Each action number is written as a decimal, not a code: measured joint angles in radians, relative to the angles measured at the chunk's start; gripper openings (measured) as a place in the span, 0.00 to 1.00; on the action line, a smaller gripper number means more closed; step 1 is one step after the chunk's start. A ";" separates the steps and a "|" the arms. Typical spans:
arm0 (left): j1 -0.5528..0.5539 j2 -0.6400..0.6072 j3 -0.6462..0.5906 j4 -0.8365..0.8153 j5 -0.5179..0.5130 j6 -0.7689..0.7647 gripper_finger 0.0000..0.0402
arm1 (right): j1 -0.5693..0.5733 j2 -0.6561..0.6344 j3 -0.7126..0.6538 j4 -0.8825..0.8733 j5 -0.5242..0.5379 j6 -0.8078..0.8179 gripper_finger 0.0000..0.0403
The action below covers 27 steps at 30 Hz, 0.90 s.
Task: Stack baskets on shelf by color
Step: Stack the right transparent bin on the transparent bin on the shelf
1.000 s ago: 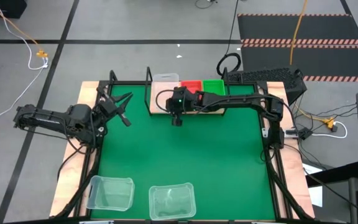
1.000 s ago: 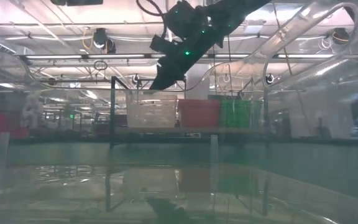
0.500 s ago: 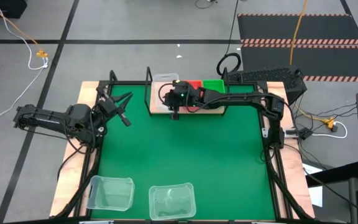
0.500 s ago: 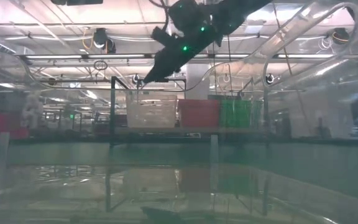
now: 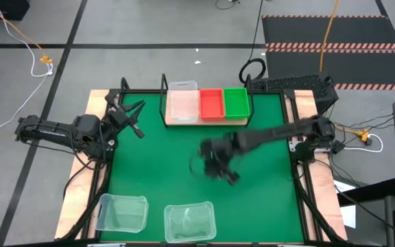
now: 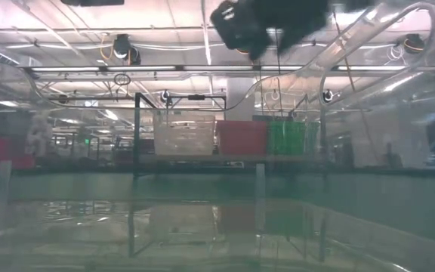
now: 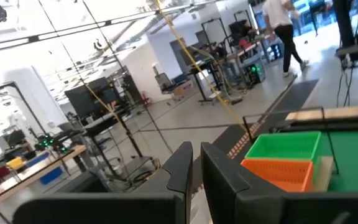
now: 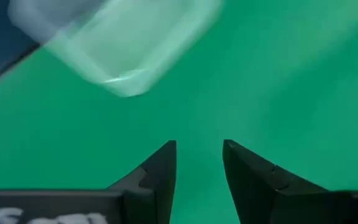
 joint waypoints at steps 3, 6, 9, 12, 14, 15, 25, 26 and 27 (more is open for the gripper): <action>-0.001 0.000 0.000 0.021 0.021 -0.022 0.09 | 0.110 0.007 -0.056 0.001 0.052 -0.149 0.32; -0.005 0.000 0.000 0.022 0.034 -0.040 0.09 | 0.186 0.002 -0.104 0.054 0.175 -0.243 0.31; -0.005 0.000 0.000 0.022 0.036 -0.043 0.09 | 0.219 0.004 -0.135 0.097 0.215 -0.275 0.29; -0.005 0.000 0.000 0.021 0.036 -0.043 0.09 | 0.228 0.003 -0.162 0.183 0.203 -0.275 0.27; -0.005 0.000 0.000 0.020 0.036 -0.040 0.09 | 0.228 0.002 -0.171 0.204 0.162 -0.296 0.26; -0.005 0.000 0.000 0.019 0.036 -0.039 0.09 | 0.228 0.003 -0.171 0.207 0.135 -0.310 0.25; -0.005 0.002 0.000 0.000 0.037 -0.069 0.09 | 0.245 0.022 -0.171 0.369 -0.059 -0.436 0.25; -0.005 0.002 0.000 -0.007 0.037 -0.077 0.09 | 0.247 0.034 -0.170 0.375 -0.061 -0.452 0.25; -0.005 0.002 0.000 -0.011 0.037 -0.083 0.09 | 0.247 0.048 -0.171 0.373 -0.064 -0.462 0.25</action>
